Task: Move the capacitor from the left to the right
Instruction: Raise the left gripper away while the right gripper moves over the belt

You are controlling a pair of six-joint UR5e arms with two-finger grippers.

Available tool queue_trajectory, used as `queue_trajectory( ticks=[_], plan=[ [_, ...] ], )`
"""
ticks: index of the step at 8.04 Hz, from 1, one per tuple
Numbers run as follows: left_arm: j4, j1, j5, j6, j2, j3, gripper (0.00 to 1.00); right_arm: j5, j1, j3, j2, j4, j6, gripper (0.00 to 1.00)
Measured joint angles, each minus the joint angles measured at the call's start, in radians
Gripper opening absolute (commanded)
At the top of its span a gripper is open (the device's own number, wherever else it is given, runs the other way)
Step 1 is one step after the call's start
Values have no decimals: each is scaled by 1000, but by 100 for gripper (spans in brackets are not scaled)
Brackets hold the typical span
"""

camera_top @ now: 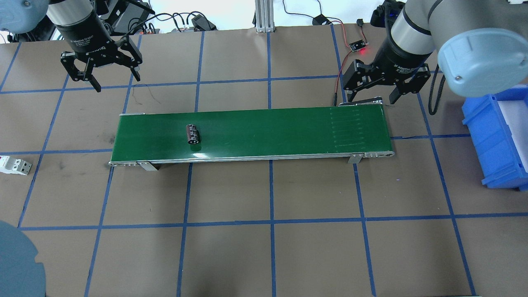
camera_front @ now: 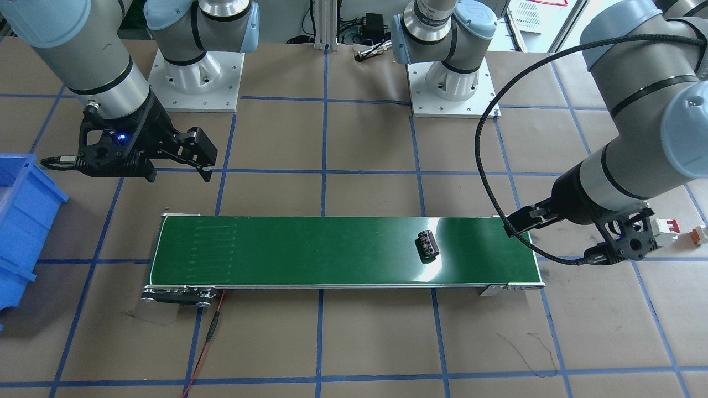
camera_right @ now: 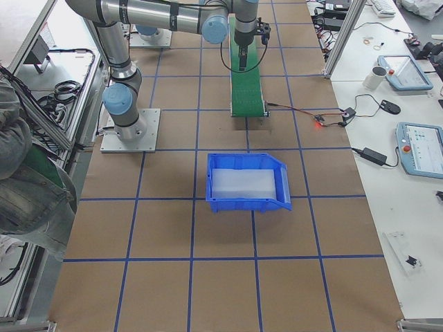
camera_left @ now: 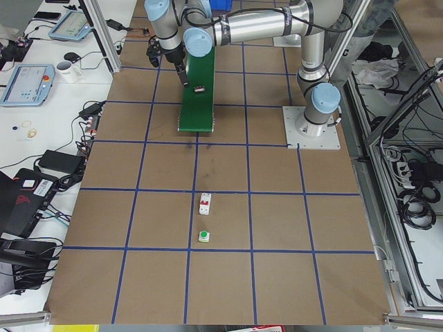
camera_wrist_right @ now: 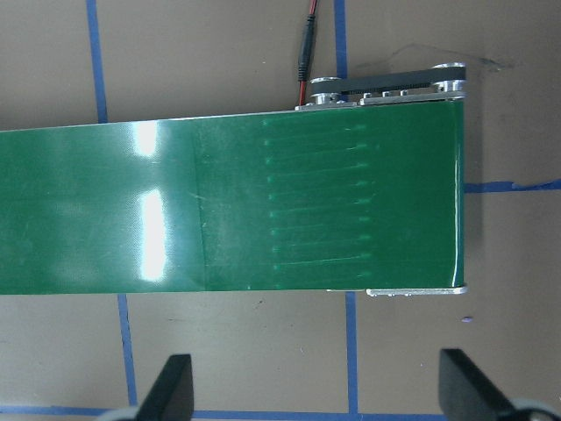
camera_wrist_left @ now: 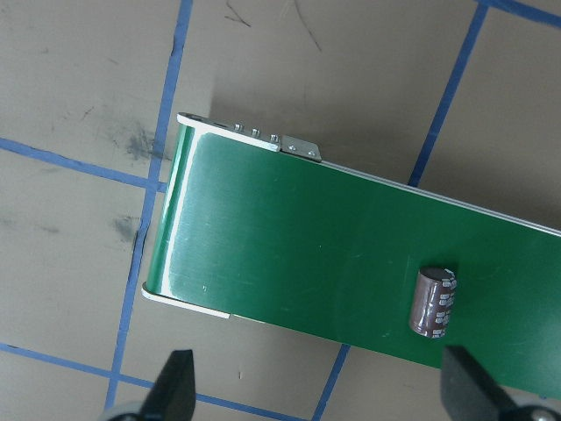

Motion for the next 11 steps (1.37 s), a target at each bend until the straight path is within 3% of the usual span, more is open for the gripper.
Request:
queue_trajectory(
  ticks=[2,5,11],
  plan=[
    [3,38,1,3,27,2,100,20,0,18,10,-10,-22,99],
    [11,138,20,18,147,-2,100,23,0,25,45,-50,-71,99],
    [13,146,47,24,242,-2,100,23,0,43,118,-140,-84,99]
  ],
)
